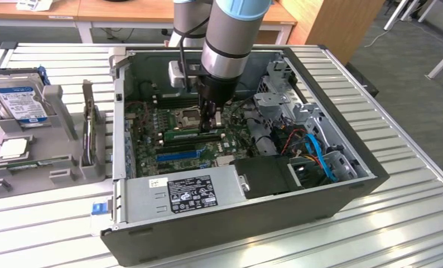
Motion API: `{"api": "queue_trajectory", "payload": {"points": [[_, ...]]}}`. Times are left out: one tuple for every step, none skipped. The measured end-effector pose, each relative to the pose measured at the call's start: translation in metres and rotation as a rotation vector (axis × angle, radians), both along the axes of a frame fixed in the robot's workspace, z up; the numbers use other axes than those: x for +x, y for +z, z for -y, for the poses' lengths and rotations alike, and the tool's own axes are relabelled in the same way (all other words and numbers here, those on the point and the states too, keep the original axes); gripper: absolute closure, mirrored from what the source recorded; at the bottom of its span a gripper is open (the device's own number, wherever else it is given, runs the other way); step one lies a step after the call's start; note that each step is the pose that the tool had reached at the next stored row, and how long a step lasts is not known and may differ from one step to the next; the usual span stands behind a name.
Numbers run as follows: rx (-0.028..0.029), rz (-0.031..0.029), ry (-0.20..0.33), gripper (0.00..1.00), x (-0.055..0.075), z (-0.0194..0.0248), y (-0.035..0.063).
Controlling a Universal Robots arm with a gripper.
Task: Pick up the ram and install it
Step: 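Insert the ram into the slot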
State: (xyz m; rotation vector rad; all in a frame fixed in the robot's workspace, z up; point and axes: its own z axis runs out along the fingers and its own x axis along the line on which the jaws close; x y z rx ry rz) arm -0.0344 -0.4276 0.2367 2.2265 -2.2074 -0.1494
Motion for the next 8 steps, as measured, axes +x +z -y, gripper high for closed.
{"api": "queue_trajectory", "payload": {"points": [[0.0001,0.0,0.0,0.88,0.0,0.0,0.0],[0.0,0.0,0.0,0.88,0.0,0.0,0.0],[0.0,0.0,0.0,0.88,0.0,-0.0002,0.0],[0.0001,0.0001,0.0,0.88,0.0,-0.0004,-0.0001],[0.0001,0.0001,0.0,0.88,0.0,-0.0005,-0.0001],[0.0001,0.0,-0.001,0.88,0.0,-0.0009,-0.0003],[-0.0001,-0.0001,-0.002,0.88,-0.0001,-0.0011,-0.0004],[0.0001,0.0,-0.002,0.88,-0.0001,-0.0013,-0.0005]]}}
